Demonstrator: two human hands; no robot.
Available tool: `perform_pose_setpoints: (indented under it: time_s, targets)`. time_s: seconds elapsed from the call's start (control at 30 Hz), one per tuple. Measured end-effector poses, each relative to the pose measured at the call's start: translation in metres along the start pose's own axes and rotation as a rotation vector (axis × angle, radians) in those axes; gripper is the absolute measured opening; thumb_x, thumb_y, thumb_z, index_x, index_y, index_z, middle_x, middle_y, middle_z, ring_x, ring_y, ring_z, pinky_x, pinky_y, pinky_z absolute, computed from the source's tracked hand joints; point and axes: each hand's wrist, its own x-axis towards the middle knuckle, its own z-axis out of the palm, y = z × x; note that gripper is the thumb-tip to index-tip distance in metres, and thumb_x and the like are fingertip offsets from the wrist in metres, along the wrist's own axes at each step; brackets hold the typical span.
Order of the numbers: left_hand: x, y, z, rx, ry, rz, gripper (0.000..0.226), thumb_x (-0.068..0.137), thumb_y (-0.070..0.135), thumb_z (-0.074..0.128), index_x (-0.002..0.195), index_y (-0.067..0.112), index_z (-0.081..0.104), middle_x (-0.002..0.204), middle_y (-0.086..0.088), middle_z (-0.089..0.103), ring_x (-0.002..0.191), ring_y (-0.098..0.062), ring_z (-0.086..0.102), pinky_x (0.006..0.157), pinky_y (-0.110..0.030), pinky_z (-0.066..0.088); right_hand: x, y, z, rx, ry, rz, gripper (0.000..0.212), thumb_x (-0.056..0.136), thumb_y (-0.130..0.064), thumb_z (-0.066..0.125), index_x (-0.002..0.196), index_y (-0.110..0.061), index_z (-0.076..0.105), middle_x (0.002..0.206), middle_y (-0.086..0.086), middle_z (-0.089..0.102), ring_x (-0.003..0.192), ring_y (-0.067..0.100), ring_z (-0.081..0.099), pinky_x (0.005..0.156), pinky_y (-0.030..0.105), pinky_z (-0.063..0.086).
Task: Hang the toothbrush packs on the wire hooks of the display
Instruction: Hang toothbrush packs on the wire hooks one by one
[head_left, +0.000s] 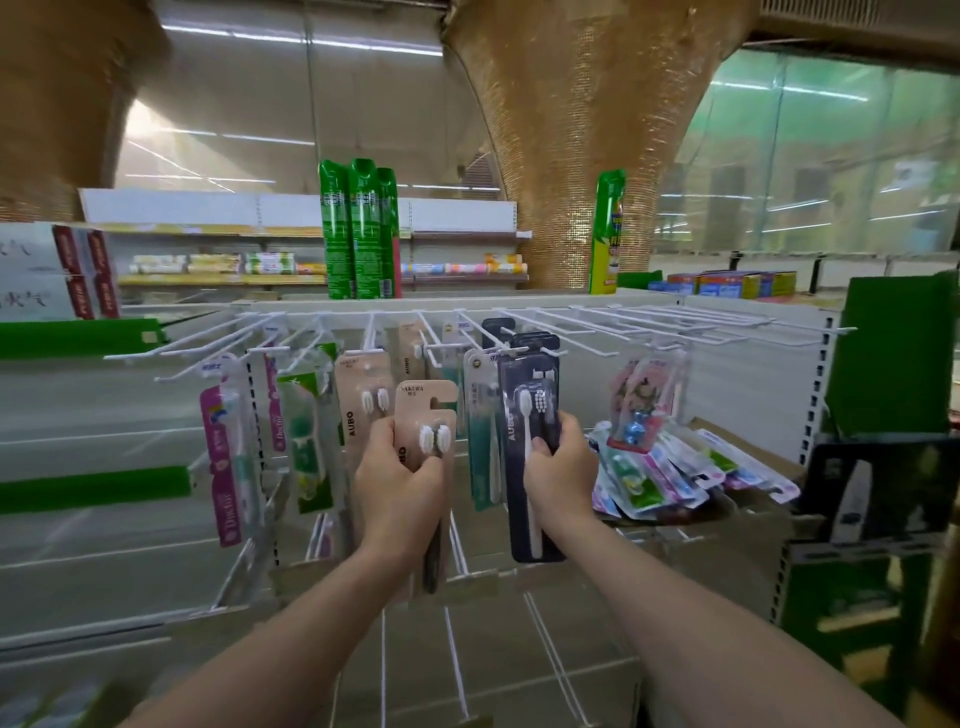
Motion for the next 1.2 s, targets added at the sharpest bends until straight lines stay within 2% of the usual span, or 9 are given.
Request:
perform_pose_setpoints:
  time_s: [0.1, 0.17, 0.33, 0.53, 0.7, 0.8, 0.93, 1.1, 1.2]
  targets:
    - [-0.001, 0.0, 0.008, 0.012, 0.021, -0.001, 0.029, 0.081, 0.002, 0.065, 0.095, 0.026, 0.057, 0.088, -0.005, 0.066, 0.082, -0.027, 0.063, 0.073, -0.049, 0.056, 0.012, 0.007, -0.006, -0.008, -0.019, 0.017, 0.032, 0.094, -0.004, 0.053, 0.125, -0.011, 0.061, 0.111, 0.008, 0.07, 0.103, 0.03, 0.063, 0.085, 0.036, 0.049]
    - [-0.002, 0.001, 0.013, 0.021, 0.036, -0.007, 0.028, 0.081, 0.001, 0.064, 0.095, 0.025, 0.057, 0.088, -0.005, 0.065, 0.082, -0.027, 0.062, 0.072, -0.047, 0.055, 0.02, 0.01, -0.009, -0.01, -0.033, 0.007, 0.031, 0.094, -0.004, 0.053, 0.123, -0.012, 0.062, 0.109, 0.006, 0.07, 0.1, 0.028, 0.063, 0.081, 0.033, 0.047]
    - [-0.003, 0.002, 0.021, 0.045, 0.073, -0.009, 0.028, 0.082, -0.003, 0.063, 0.093, 0.022, 0.056, 0.084, -0.005, 0.062, 0.073, -0.019, 0.054, 0.062, -0.034, 0.044, 0.036, 0.01, -0.011, 0.014, -0.064, -0.033, 0.031, 0.094, -0.001, 0.053, 0.117, -0.017, 0.066, 0.093, -0.002, 0.066, 0.081, 0.017, 0.056, 0.054, 0.007, 0.033]
    - [-0.003, 0.002, 0.024, 0.057, 0.103, -0.025, 0.031, 0.081, -0.003, 0.063, 0.094, 0.024, 0.056, 0.084, -0.004, 0.062, 0.076, -0.022, 0.057, 0.065, -0.036, 0.048, 0.061, 0.002, -0.003, 0.055, -0.094, 0.024, 0.023, 0.095, -0.003, 0.049, 0.106, -0.018, 0.063, 0.081, -0.001, 0.062, 0.071, 0.021, 0.056, 0.052, 0.026, 0.034]
    - [-0.002, 0.005, 0.026, 0.073, 0.119, -0.019, 0.027, 0.08, -0.001, 0.063, 0.09, 0.023, 0.057, 0.081, -0.005, 0.063, 0.072, -0.022, 0.056, 0.067, -0.04, 0.05, 0.075, 0.014, -0.007, 0.061, -0.085, 0.086, 0.029, 0.097, -0.01, 0.05, 0.124, -0.016, 0.061, 0.096, 0.004, 0.065, 0.08, 0.024, 0.056, 0.067, 0.031, 0.039]
    - [0.0, 0.006, 0.029, 0.089, 0.111, -0.018, 0.026, 0.082, 0.001, 0.064, 0.091, 0.024, 0.057, 0.083, -0.005, 0.064, 0.076, -0.025, 0.059, 0.071, -0.044, 0.053, 0.078, 0.019, -0.012, 0.06, -0.083, 0.07, 0.023, 0.099, -0.015, 0.056, 0.121, -0.015, 0.062, 0.099, 0.003, 0.067, 0.089, 0.027, 0.061, 0.075, 0.031, 0.043]
    - [0.0, 0.006, 0.032, 0.102, 0.076, -0.025, 0.026, 0.084, 0.003, 0.065, 0.094, 0.026, 0.057, 0.087, -0.004, 0.066, 0.084, -0.027, 0.064, 0.073, -0.044, 0.056, 0.074, 0.022, -0.012, 0.094, 0.017, 0.019, 0.033, 0.092, -0.018, 0.069, 0.122, -0.018, 0.057, 0.106, -0.002, 0.065, 0.097, 0.021, 0.064, 0.086, 0.039, 0.054]
    - [0.003, -0.003, 0.017, 0.122, 0.06, -0.027, 0.024, 0.082, 0.007, 0.066, 0.092, 0.027, 0.057, 0.084, -0.004, 0.065, 0.082, -0.03, 0.063, 0.073, -0.05, 0.056, 0.05, 0.01, 0.009, -0.007, 0.205, -0.206, 0.032, 0.089, -0.014, 0.071, 0.116, -0.01, 0.055, 0.116, 0.004, 0.05, 0.098, 0.019, 0.049, 0.077, 0.026, 0.036]
    - [0.008, -0.01, 0.0, 0.117, 0.093, -0.04, 0.021, 0.081, 0.005, 0.065, 0.093, 0.023, 0.058, 0.085, -0.009, 0.065, 0.081, -0.033, 0.062, 0.072, -0.051, 0.054, 0.027, -0.003, 0.03, 0.059, 0.2, -0.257, 0.025, 0.088, -0.01, 0.069, 0.104, -0.016, 0.051, 0.105, 0.0, 0.049, 0.087, 0.017, 0.05, 0.068, 0.011, 0.034]
